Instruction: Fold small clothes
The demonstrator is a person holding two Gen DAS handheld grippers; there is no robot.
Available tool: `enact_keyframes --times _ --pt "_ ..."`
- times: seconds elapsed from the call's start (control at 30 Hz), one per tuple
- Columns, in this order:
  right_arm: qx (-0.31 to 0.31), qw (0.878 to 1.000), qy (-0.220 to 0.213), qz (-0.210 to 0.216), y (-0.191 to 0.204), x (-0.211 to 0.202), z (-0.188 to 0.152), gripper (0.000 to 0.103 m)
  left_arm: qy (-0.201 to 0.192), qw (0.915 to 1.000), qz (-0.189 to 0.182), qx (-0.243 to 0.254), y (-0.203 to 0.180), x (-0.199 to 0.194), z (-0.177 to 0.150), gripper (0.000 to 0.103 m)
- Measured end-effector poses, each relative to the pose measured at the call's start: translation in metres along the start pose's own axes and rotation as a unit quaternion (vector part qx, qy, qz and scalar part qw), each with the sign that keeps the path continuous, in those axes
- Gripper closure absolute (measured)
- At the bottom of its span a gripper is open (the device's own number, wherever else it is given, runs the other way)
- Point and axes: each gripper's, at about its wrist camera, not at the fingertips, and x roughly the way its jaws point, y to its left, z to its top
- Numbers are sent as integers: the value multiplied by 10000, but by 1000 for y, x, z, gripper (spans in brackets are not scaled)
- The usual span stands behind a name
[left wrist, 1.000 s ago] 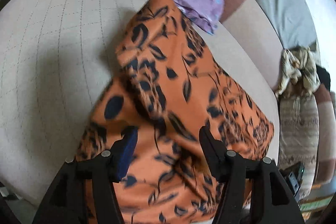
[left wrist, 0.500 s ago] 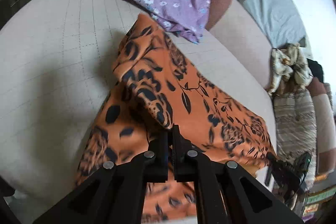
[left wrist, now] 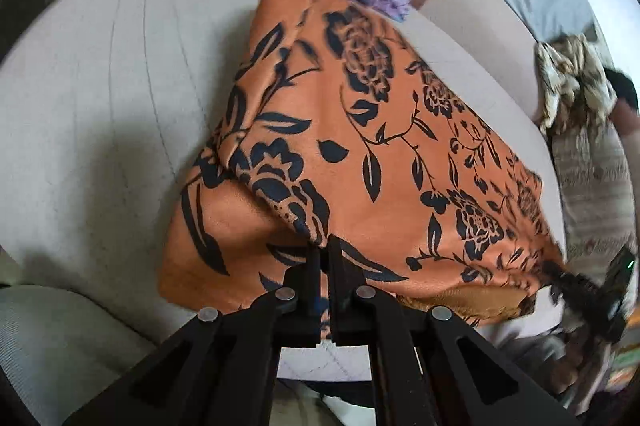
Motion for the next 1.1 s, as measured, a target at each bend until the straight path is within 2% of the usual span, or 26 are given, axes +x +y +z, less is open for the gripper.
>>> enact_keyframes --times 0.07,0.13,0.2,0.27,0.33,0.37,0.43,0.47,0.5,0.53,0.57,0.6,0.63,0.67,0.7,0.73,0.77,0.83,0.9,0.97,1.03,1.1 --pt "-85 9999 12 -141 2 -3 -4 95 66 9998 178 12 1 8 2 100" --pt "-163 9988 199 -412 5 14 -2 95 198 9988 409 -153 7 22 9 100" --pt "-204 9978 259 -582 9 21 1 95 104 9993 300 -181 7 18 13 100" --pt "-188 9982 101 -554 8 15 1 95 -27 9992 403 -19 5 10 11 100" --pt "45 9989 99 -453 1 20 3 94 160 9971 742 32 8 20 9 100" --pt "161 9990 160 -378 -3 23 4 92 237 9967 782 -19 9 23 10 100" --pt "288 9988 351 -201 -10 25 1 91 199 9982 547 -175 17 17 13 99" --pt "301 9986 409 -163 -11 25 -1 91 126 9986 456 -225 19 13 15 92" --pt "298 9985 424 -157 -15 20 -6 91 -13 9991 313 -290 24 3 15 76" --pt "286 9986 423 -133 -13 17 -7 91 -134 9990 222 -352 30 -7 14 66" --pt "274 9990 356 -69 -11 9 -11 91 -260 9987 165 -408 33 -14 12 50" --pt "262 9994 195 -117 -9 -4 -13 89 -477 9977 118 -460 37 -23 14 44" --pt "178 9995 37 -260 -6 -17 -18 84 -596 9970 154 -470 40 -29 16 43" --pt "98 9993 -82 -338 -1 -28 -21 74 -650 9964 275 -466 39 -32 20 43" --pt "-43 9995 -190 -254 6 -39 -24 66 -654 9959 429 -448 36 -33 28 43" --pt "-191 9995 -225 -131 15 -45 -25 36 -680 9953 544 -434 36 -32 37 43" --pt "-371 9990 -245 22 26 -49 -24 26 -715 9944 652 -416 36 -30 45 43" --pt "-861 9948 -185 514 59 -53 -21 26 -730 9927 907 -321 33 -22 60 42" --pt "-1296 9859 -56 1059 101 -48 -16 26 -558 9937 957 -196 27 0 76 40" --pt "-1521 9785 129 1384 135 -37 -13 26 -443 9946 874 -346 31 17 82 40" --pt "-1812 9654 476 1815 179 -17 -6 26 -251 9960 660 -554 38 30 84 40" --pt "-2004 9570 758 1957 217 5 -4 26 -63 9965 410 -719 40 41 82 41"
